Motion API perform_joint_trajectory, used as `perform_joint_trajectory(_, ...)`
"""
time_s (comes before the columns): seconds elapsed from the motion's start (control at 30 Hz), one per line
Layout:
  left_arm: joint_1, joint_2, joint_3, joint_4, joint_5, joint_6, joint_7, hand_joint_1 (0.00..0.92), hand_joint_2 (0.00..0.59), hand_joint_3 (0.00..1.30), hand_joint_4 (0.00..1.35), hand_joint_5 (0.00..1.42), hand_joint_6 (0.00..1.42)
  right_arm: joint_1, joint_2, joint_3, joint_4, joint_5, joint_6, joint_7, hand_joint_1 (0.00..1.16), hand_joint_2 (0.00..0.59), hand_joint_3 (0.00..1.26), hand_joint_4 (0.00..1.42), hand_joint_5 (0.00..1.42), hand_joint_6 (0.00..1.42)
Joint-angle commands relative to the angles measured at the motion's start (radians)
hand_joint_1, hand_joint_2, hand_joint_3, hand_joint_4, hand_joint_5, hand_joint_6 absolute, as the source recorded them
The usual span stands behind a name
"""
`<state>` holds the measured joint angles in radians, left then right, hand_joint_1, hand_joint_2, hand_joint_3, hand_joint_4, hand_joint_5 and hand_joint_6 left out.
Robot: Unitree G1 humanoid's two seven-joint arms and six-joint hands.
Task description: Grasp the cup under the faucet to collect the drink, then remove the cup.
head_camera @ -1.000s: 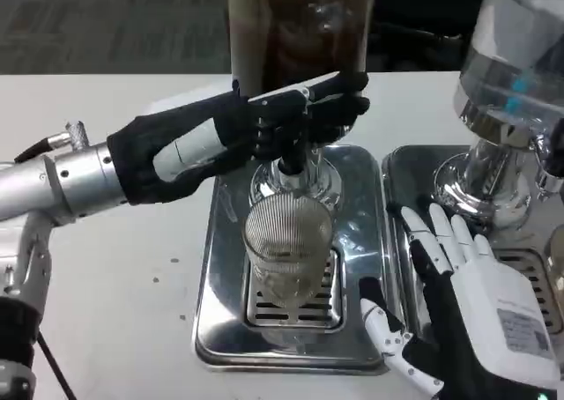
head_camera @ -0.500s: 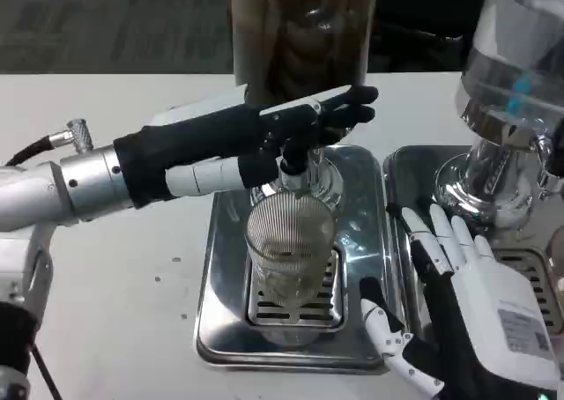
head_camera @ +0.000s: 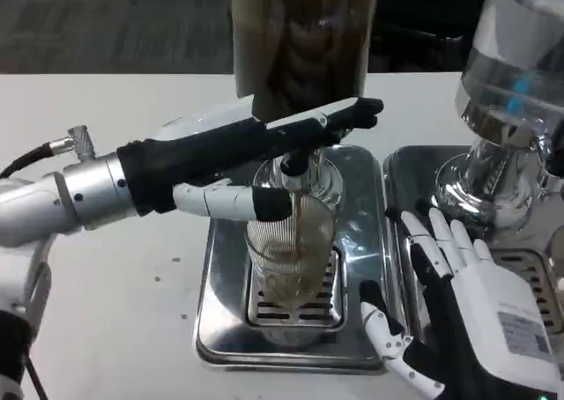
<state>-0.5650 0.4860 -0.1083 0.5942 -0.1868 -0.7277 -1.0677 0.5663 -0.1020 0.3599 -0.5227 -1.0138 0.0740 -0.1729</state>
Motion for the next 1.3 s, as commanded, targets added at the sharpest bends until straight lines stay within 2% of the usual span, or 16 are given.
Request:
perform_joint_trajectory(0.03,0.04,0.027,-0.05,0.028,0.085,-0.009,-0.005,0.0,0.023,0.01,0.0,0.0,0.0,0.005,-0.003,-0.008,-0.018,0.013,0.01,0.01,0.32,0.469,0.11,0.0,0.0,0.0)
perform_joint_trajectory(0.17,0.037,0.036,-0.068,0.034,0.09,-0.029,0.018,0.0,0.021,0.01,0.0,0.0,0.0,0.005,-0.002,-0.01,-0.02,0.015,0.009,0.009,0.32,0.469,0.11,0.0,0.0,0.0)
perform_joint_trajectory(0.3,0.037,0.04,-0.078,0.035,0.098,-0.041,0.033,0.0,0.019,0.01,0.0,0.0,0.0,0.008,0.001,-0.019,-0.021,0.055,0.001,0.005,0.32,0.469,0.11,0.0,0.0,0.0)
perform_joint_trajectory(0.5,0.037,0.046,-0.089,0.038,0.117,-0.061,0.059,0.0,0.019,0.01,0.0,0.0,0.0,0.013,-0.001,-0.074,0.001,0.267,-0.072,-0.015,0.32,0.452,0.11,0.0,0.0,0.0)
perform_joint_trajectory(0.53,0.036,0.048,-0.091,0.038,0.12,-0.065,0.064,0.0,0.019,0.01,0.0,0.0,0.0,0.01,-0.002,-0.084,0.011,0.31,-0.093,-0.016,0.34,0.409,0.11,0.01,0.0,0.0)
perform_joint_trajectory(0.63,0.038,0.054,-0.1,0.038,0.124,-0.072,0.077,0.0,0.019,0.01,0.0,0.0,0.0,-0.007,-0.01,-0.112,0.055,0.447,-0.163,0.001,0.44,0.335,0.08,0.02,0.04,0.05)
perform_joint_trajectory(0.73,0.04,0.058,-0.106,0.038,0.122,-0.074,0.087,0.0,0.019,0.01,0.0,0.0,0.0,-0.029,-0.024,-0.129,0.102,0.548,-0.223,0.026,0.5,0.295,0.06,0.02,0.05,0.07)
perform_joint_trajectory(0.83,0.042,0.061,-0.109,0.035,0.121,-0.076,0.093,0.0,0.02,0.01,0.0,0.0,0.0,-0.06,-0.042,-0.137,0.148,0.629,-0.268,0.062,0.54,0.282,0.05,0.01,0.05,0.09)
perform_joint_trajectory(1.1,0.054,0.068,-0.11,0.023,0.117,-0.072,0.104,0.0,0.021,0.01,0.0,0.0,0.0,-0.121,-0.073,-0.141,0.216,0.734,-0.31,0.156,0.62,0.217,0.0,0.0,0.0,0.05)
perform_joint_trajectory(1.3,0.067,0.081,-0.107,0.004,0.111,-0.064,0.109,0.0,0.021,0.02,0.0,0.0,0.0,-0.178,-0.091,-0.136,0.262,0.762,-0.291,0.239,0.69,0.195,0.0,0.0,0.0,0.0)
